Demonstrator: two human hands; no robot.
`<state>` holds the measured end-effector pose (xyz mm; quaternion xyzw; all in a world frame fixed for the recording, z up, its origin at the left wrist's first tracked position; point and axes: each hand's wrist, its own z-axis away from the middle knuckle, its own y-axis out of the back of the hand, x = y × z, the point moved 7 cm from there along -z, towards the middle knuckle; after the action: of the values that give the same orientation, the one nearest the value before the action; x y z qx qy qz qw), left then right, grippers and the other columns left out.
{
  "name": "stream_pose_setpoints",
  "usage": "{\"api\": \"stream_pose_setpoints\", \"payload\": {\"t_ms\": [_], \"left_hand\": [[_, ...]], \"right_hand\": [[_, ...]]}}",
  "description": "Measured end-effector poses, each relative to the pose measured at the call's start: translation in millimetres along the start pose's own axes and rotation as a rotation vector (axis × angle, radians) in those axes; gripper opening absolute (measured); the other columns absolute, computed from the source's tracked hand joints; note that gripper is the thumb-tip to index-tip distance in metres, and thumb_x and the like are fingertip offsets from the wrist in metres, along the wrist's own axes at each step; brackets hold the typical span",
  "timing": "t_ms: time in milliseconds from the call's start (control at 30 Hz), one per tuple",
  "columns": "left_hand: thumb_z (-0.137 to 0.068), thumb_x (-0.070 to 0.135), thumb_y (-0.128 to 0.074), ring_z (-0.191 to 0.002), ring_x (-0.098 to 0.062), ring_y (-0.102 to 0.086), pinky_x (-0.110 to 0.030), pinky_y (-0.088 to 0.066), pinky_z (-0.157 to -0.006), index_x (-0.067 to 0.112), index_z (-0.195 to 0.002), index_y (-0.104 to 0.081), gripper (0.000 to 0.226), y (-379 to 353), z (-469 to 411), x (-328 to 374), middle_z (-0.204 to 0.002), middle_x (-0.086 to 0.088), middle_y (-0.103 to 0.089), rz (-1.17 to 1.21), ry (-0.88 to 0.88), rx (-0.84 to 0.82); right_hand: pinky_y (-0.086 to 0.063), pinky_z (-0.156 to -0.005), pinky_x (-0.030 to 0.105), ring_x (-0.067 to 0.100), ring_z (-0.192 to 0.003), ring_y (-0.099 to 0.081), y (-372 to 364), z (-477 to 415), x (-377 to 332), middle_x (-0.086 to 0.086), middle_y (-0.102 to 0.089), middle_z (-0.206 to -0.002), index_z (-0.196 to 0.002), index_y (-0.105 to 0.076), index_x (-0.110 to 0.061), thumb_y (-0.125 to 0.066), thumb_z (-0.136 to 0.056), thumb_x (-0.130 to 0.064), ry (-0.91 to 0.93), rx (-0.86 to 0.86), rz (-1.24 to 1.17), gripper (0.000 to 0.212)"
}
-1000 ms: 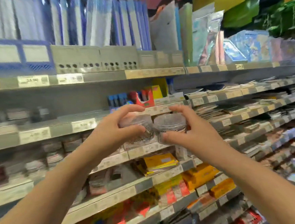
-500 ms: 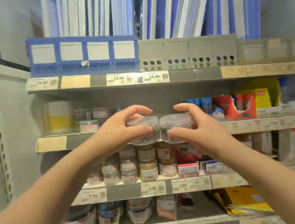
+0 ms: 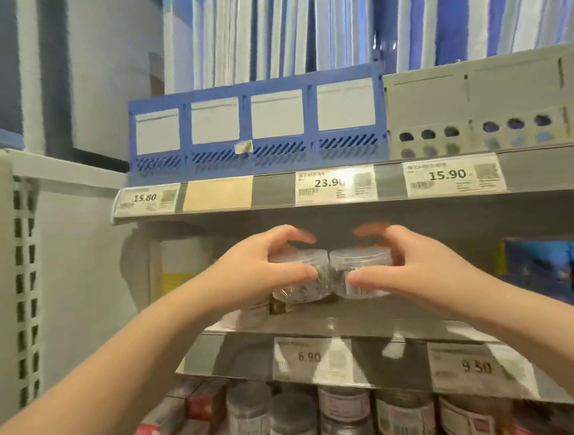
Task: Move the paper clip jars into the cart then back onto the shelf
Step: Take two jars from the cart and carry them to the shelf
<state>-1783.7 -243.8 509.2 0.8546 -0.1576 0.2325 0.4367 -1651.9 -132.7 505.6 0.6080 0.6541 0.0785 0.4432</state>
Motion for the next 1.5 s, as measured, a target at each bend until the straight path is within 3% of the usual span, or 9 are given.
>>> {"api": "stream_pose_setpoints", "payload": {"t_ms": [200, 400, 600, 733, 867, 967, 1133, 1300, 1500], "left_hand": [[-0.068, 0.047, -0.067, -0.109, 0.011, -0.051, -0.017, -0.040, -0.092, 0.044, -0.111, -0.057, 0.044, 7, -12, -36, -0.117, 0.025, -0.058, 0.013, -0.010, -0.001], [-0.064, 0.050, -0.061, -0.103, 0.016, -0.051, -0.013, -0.040, -0.089, 0.048, -0.108, -0.055, 0.045, 9, -16, -44, -0.113, 0.030, -0.058, -0.042, -0.036, 0.004], [-0.078, 0.036, -0.067, -0.049, 0.015, -0.049, -0.003, -0.034, -0.053, 0.043, -0.109, -0.055, 0.033, 7, -15, -48, -0.107, 0.023, -0.060, -0.011, -0.057, -0.002], [-0.065, 0.047, -0.062, -0.058, 0.016, -0.053, -0.004, -0.037, -0.058, 0.045, -0.108, -0.055, 0.044, 7, -15, -48, -0.109, 0.027, -0.060, -0.012, -0.051, -0.013], [-0.050, 0.063, -0.052, -0.088, 0.000, -0.062, -0.015, -0.047, -0.078, 0.055, -0.103, -0.052, 0.053, 5, -17, -57, -0.105, 0.021, -0.065, -0.044, -0.004, -0.022], [-0.062, 0.054, -0.061, -0.054, 0.000, -0.054, -0.014, -0.044, -0.054, 0.054, -0.102, -0.051, 0.041, 2, -18, -60, -0.099, 0.007, -0.069, -0.071, 0.017, -0.026], [-0.074, 0.048, -0.063, -0.044, 0.005, -0.047, -0.009, -0.033, -0.045, 0.051, -0.103, -0.052, 0.031, 4, -18, -66, -0.057, 0.018, -0.060, -0.034, 0.060, 0.011], [-0.056, 0.061, -0.054, -0.066, 0.004, -0.058, -0.014, -0.046, -0.062, 0.060, -0.102, -0.047, 0.046, 3, -20, -70, -0.101, 0.017, -0.064, -0.073, 0.046, 0.000], [-0.056, 0.062, -0.052, -0.054, 0.004, -0.054, -0.019, -0.047, -0.064, 0.060, -0.102, -0.046, 0.047, 4, -18, -70, -0.100, 0.007, -0.067, -0.073, 0.029, 0.012]], "right_hand": [[-0.046, -0.081, 0.019, 0.001, -0.091, -0.056, -24, -26, 9, -0.011, -0.063, -0.101, -0.118, -0.041, -0.051, -0.068, -0.071, -0.056, -0.067, -0.166, 0.079, 0.055], [-0.044, -0.098, 0.027, -0.003, -0.110, -0.054, -53, -41, 29, -0.026, -0.054, -0.121, -0.118, -0.046, -0.053, -0.078, -0.051, -0.063, -0.137, -0.349, 0.044, 0.076], [-0.040, -0.105, 0.033, 0.006, -0.114, -0.055, -65, -40, 51, -0.020, -0.055, -0.126, -0.117, -0.045, -0.054, -0.079, -0.041, -0.071, -0.242, -0.475, 0.016, 0.084], [-0.044, -0.089, 0.019, 0.001, -0.097, -0.056, -61, -44, 44, -0.022, -0.054, -0.103, -0.116, -0.042, -0.047, -0.081, -0.069, -0.038, -0.216, -0.373, 0.060, 0.062], [-0.048, -0.087, 0.024, 0.008, -0.094, -0.059, -67, -45, 41, -0.017, -0.056, -0.097, -0.132, -0.037, -0.037, -0.077, -0.072, -0.035, -0.181, -0.331, 0.224, 0.072], [-0.042, -0.081, 0.019, 0.007, -0.093, -0.054, -70, -46, 38, -0.018, -0.049, -0.099, -0.138, -0.031, -0.034, -0.074, -0.075, -0.040, -0.132, -0.324, 0.319, 0.076], [-0.033, -0.060, 0.012, -0.002, -0.075, -0.046, -72, -52, 36, -0.020, -0.043, -0.082, -0.134, -0.033, -0.030, -0.075, -0.073, -0.043, -0.137, -0.319, 0.344, 0.075], [-0.036, -0.061, 0.015, 0.002, -0.077, -0.049, -77, -59, 34, -0.018, -0.049, -0.084, -0.122, -0.042, -0.026, -0.077, -0.069, -0.046, -0.152, -0.330, 0.351, 0.066], [-0.042, -0.074, 0.022, 0.012, -0.092, -0.054, -84, -61, 35, -0.009, -0.056, -0.101, -0.123, -0.041, -0.022, -0.076, -0.071, -0.047, -0.160, -0.337, 0.361, 0.068]]}}
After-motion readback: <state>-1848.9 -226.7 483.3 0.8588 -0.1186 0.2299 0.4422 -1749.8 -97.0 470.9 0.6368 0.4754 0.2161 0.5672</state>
